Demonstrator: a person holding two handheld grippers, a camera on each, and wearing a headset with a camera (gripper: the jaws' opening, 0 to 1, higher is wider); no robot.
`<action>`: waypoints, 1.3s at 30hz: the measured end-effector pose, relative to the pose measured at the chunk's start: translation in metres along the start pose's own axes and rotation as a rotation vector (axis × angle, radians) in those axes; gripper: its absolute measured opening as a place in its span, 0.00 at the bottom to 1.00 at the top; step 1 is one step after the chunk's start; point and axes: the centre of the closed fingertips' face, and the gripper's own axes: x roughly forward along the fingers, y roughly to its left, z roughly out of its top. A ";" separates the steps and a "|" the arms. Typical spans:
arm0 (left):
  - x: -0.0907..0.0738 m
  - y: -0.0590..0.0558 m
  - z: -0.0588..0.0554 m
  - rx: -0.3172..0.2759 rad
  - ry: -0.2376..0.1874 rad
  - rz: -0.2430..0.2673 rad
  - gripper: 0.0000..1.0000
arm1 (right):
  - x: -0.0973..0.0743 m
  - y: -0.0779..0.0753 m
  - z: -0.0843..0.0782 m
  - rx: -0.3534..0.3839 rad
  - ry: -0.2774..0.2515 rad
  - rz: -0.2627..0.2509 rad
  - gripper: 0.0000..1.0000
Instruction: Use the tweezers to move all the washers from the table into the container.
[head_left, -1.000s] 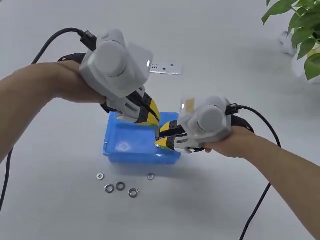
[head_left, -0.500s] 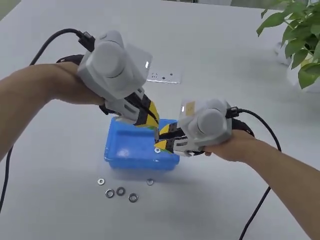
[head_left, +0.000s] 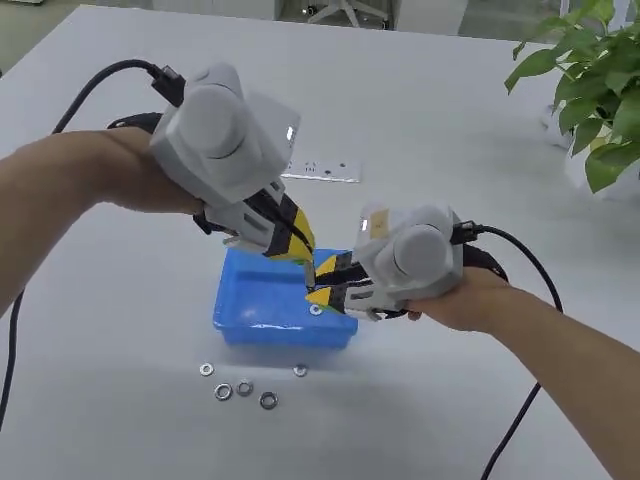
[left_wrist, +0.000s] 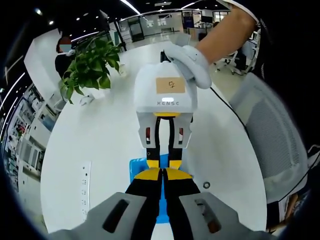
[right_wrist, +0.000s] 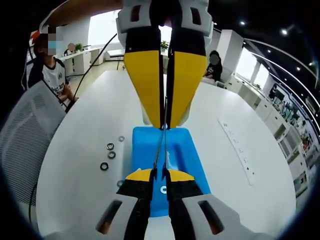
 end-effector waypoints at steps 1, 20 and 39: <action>-0.001 -0.001 0.000 -0.001 0.001 0.000 0.05 | -0.001 0.001 0.000 -0.001 0.000 0.000 0.12; -0.007 -0.031 -0.001 -0.025 0.016 0.002 0.05 | -0.001 0.032 0.007 0.003 -0.008 0.014 0.12; 0.006 -0.051 -0.010 -0.039 0.027 -0.026 0.05 | 0.009 0.055 -0.003 0.030 -0.006 0.042 0.12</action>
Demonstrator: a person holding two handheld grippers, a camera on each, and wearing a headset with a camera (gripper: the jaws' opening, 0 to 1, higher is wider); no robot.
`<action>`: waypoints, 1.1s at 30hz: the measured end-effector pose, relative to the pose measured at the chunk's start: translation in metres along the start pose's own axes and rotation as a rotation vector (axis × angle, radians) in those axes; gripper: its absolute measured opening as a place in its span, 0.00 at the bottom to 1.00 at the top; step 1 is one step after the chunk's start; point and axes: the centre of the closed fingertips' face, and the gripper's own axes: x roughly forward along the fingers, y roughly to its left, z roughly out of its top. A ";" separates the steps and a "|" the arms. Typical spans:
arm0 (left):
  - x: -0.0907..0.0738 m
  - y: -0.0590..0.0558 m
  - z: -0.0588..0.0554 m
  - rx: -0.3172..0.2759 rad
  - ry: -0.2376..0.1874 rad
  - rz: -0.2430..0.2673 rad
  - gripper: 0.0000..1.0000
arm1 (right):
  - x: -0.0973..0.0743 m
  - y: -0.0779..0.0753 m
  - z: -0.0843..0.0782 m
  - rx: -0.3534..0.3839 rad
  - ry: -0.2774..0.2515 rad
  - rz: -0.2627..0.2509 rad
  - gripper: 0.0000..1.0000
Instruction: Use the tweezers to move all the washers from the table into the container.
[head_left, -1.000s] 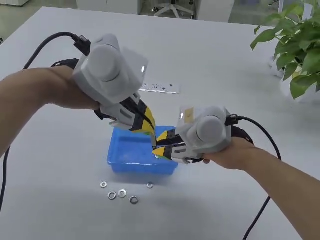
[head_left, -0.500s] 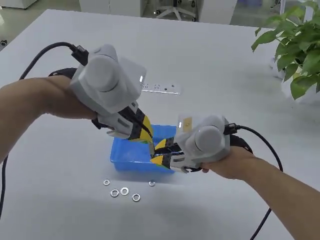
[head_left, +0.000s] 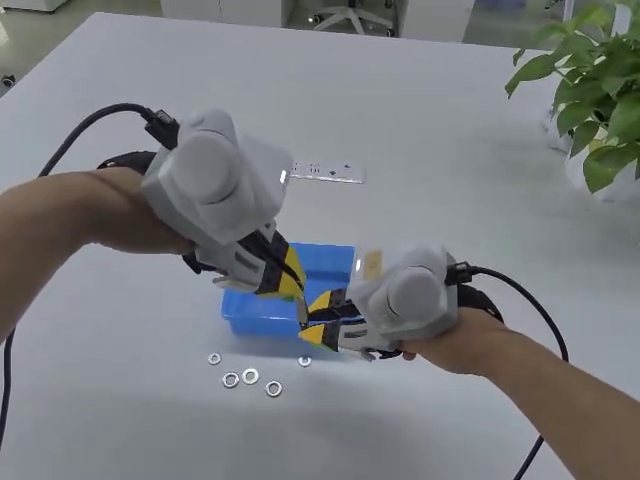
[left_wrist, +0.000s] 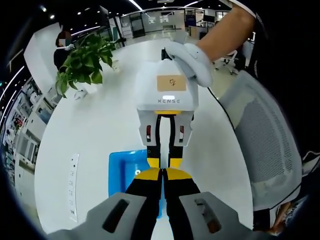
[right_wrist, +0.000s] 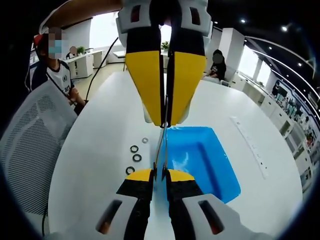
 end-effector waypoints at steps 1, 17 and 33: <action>0.001 -0.001 -0.001 -0.002 0.001 -0.001 0.05 | 0.001 0.001 0.000 -0.001 0.001 0.001 0.12; 0.017 -0.007 -0.011 -0.021 -0.002 -0.029 0.05 | 0.012 0.012 -0.015 0.023 0.008 0.022 0.12; 0.030 -0.010 -0.017 -0.036 -0.004 -0.050 0.05 | 0.019 0.016 -0.027 0.036 0.015 0.035 0.12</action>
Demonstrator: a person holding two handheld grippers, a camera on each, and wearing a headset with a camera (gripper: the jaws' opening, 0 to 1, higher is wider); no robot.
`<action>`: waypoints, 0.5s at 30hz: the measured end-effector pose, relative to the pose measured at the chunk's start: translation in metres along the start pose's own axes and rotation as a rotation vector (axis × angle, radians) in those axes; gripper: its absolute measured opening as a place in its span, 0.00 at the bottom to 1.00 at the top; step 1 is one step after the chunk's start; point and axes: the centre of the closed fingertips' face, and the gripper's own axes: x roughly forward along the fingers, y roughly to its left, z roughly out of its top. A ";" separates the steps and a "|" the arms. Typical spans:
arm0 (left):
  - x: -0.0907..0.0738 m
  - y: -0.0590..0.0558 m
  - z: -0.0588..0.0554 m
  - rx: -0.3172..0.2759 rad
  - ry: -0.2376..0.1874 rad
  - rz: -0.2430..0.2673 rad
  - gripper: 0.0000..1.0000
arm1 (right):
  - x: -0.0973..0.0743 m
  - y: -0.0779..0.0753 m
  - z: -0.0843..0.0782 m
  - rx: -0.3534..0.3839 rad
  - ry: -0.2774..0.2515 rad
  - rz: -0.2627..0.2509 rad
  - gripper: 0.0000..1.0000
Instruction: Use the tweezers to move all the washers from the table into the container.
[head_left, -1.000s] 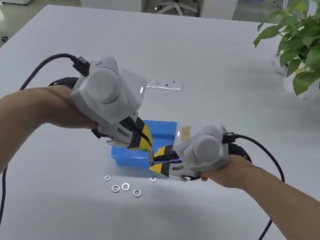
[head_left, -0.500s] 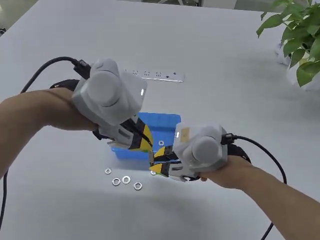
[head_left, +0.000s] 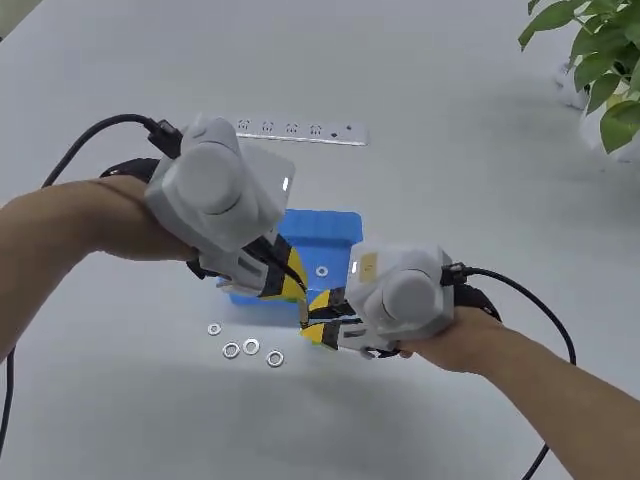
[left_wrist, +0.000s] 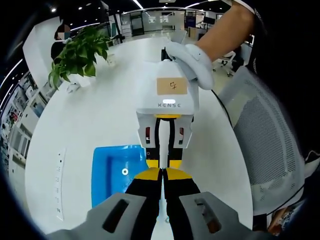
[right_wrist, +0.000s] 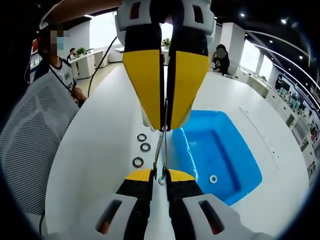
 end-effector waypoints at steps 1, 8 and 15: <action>0.001 0.000 -0.001 -0.001 0.000 -0.001 0.05 | 0.001 0.000 -0.001 0.000 0.000 0.001 0.12; 0.005 0.000 -0.003 -0.004 -0.004 -0.001 0.05 | 0.004 -0.002 -0.004 -0.001 0.007 0.003 0.12; 0.009 -0.001 -0.002 -0.007 -0.010 -0.007 0.05 | 0.006 -0.002 -0.008 0.001 0.010 0.009 0.12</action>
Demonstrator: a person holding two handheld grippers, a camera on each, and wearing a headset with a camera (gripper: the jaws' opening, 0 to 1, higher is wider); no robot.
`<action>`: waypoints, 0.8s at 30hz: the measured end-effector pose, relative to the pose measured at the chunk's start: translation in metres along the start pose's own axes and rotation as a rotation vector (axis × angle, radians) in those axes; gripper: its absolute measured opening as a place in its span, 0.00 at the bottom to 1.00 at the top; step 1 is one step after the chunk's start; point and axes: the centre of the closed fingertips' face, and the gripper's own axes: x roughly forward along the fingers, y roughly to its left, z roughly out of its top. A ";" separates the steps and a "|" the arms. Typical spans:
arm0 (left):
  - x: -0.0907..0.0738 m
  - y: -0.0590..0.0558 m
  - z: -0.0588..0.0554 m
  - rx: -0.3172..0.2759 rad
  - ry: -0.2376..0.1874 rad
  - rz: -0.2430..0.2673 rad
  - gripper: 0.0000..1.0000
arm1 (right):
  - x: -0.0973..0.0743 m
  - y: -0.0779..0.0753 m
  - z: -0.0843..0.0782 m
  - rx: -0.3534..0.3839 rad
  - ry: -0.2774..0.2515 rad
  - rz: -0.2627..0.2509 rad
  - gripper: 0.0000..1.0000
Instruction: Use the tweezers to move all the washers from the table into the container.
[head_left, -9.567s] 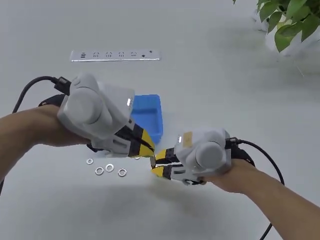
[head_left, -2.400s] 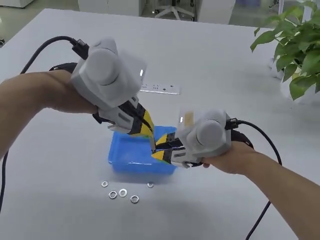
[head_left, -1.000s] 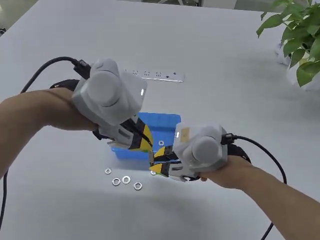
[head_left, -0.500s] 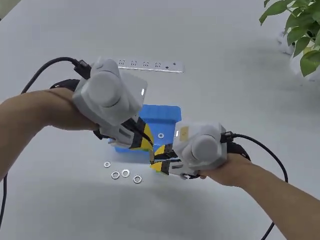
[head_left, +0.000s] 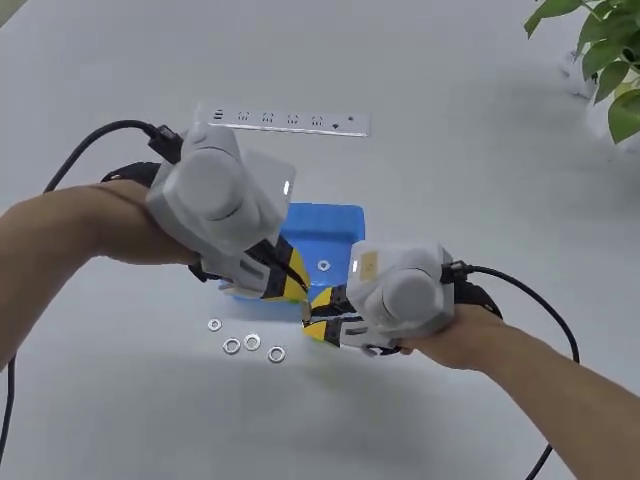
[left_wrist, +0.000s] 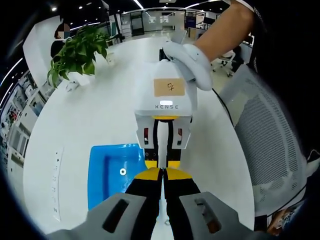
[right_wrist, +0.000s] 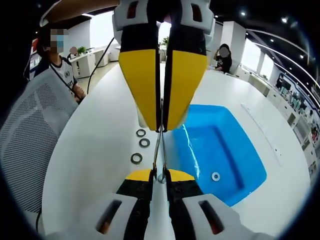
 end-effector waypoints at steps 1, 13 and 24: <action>0.000 0.000 0.000 -0.001 -0.001 0.001 0.05 | 0.001 0.000 0.000 0.002 0.000 0.001 0.12; -0.001 0.005 0.001 -0.031 -0.015 0.006 0.05 | 0.002 0.001 0.000 0.004 -0.001 0.007 0.14; -0.001 0.005 0.001 -0.045 -0.019 0.006 0.05 | -0.002 -0.002 0.006 0.016 -0.022 0.000 0.13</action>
